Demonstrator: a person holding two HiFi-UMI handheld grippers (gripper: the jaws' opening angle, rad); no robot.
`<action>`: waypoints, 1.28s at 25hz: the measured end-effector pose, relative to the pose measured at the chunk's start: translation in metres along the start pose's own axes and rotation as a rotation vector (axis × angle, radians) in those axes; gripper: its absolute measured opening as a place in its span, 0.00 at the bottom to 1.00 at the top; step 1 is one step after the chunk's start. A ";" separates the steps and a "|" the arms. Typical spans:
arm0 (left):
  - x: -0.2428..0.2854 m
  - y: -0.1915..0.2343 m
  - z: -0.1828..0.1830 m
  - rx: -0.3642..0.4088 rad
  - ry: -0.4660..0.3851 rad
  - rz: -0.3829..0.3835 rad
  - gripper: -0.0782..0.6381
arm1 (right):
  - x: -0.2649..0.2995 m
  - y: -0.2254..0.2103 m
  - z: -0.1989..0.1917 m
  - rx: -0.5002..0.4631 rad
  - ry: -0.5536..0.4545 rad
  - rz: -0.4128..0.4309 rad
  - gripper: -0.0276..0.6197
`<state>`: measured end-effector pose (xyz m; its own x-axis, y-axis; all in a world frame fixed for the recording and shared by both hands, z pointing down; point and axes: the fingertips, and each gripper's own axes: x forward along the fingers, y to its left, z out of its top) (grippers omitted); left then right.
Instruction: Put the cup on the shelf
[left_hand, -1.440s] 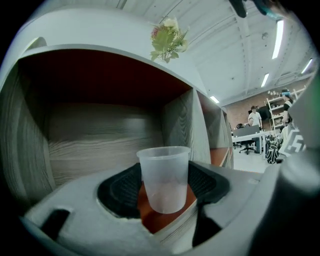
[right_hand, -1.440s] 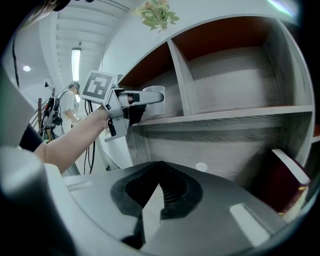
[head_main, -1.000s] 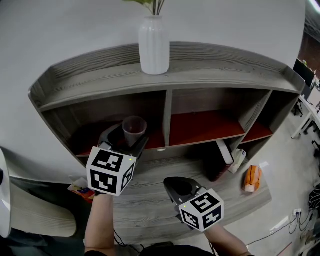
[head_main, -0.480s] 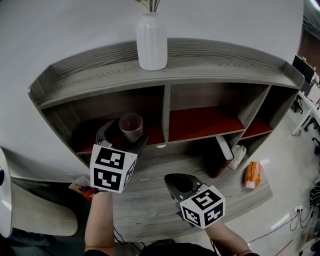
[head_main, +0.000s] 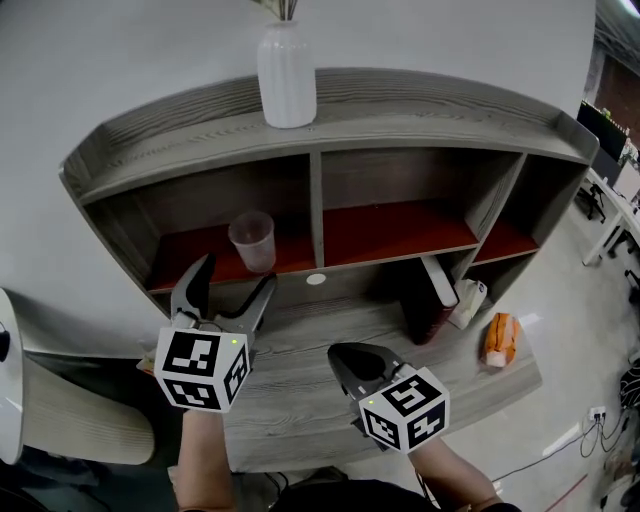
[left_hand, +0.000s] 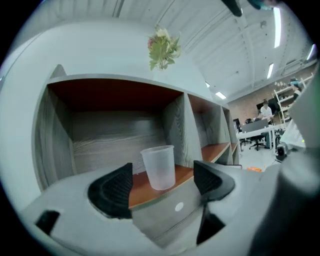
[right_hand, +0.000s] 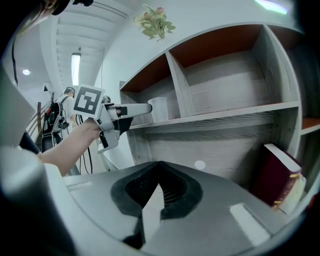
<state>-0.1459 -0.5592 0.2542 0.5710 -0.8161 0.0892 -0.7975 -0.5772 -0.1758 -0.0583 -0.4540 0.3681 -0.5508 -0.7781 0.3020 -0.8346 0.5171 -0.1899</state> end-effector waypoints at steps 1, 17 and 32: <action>-0.008 -0.005 -0.002 -0.018 -0.014 -0.007 0.61 | -0.004 0.000 -0.001 0.000 -0.001 -0.001 0.04; -0.088 -0.133 -0.066 -0.300 0.011 -0.164 0.11 | -0.061 0.011 -0.035 -0.031 0.009 0.009 0.04; -0.126 -0.210 -0.121 -0.364 0.138 -0.159 0.11 | -0.107 0.013 -0.085 0.024 0.023 0.020 0.04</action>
<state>-0.0738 -0.3384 0.3986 0.6811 -0.6976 0.2222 -0.7321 -0.6491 0.2064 -0.0092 -0.3337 0.4126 -0.5674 -0.7591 0.3191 -0.8234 0.5238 -0.2182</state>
